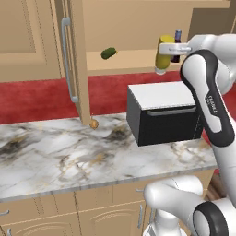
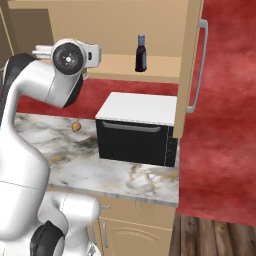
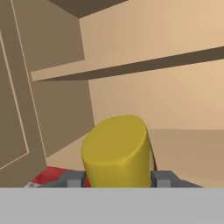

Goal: Pick the condiment bottle and mustard from the counter and place them in the cabinet.

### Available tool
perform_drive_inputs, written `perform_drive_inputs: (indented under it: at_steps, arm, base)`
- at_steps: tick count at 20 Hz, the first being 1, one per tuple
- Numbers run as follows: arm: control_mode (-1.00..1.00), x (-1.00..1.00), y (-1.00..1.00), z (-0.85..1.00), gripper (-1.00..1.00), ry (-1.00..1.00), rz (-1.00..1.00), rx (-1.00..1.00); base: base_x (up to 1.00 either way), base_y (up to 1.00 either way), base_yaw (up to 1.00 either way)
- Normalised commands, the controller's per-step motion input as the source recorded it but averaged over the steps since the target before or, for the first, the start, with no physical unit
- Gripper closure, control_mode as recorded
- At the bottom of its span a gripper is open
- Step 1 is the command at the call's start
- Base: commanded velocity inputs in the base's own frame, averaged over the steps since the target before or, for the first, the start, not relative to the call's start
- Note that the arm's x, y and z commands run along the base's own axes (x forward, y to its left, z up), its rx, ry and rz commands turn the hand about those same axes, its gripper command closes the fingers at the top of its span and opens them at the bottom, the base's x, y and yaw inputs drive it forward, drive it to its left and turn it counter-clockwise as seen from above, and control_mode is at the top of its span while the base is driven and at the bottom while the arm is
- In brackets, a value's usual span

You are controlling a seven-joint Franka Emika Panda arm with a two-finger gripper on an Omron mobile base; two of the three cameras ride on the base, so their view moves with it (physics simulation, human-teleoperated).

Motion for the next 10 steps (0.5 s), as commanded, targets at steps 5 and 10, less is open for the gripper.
perform_drive_inputs:
  at_steps: [5,10]
  arm:
    - [-1.0,0.25,0.0,0.0,1.0,0.0,0.0,0.0]
    - [-1.0,0.34,-0.02,0.0,1.0,0.0,0.0,0.0]
  base:
    - [0.0,0.0,0.0]
    - [0.0,0.0,0.0]
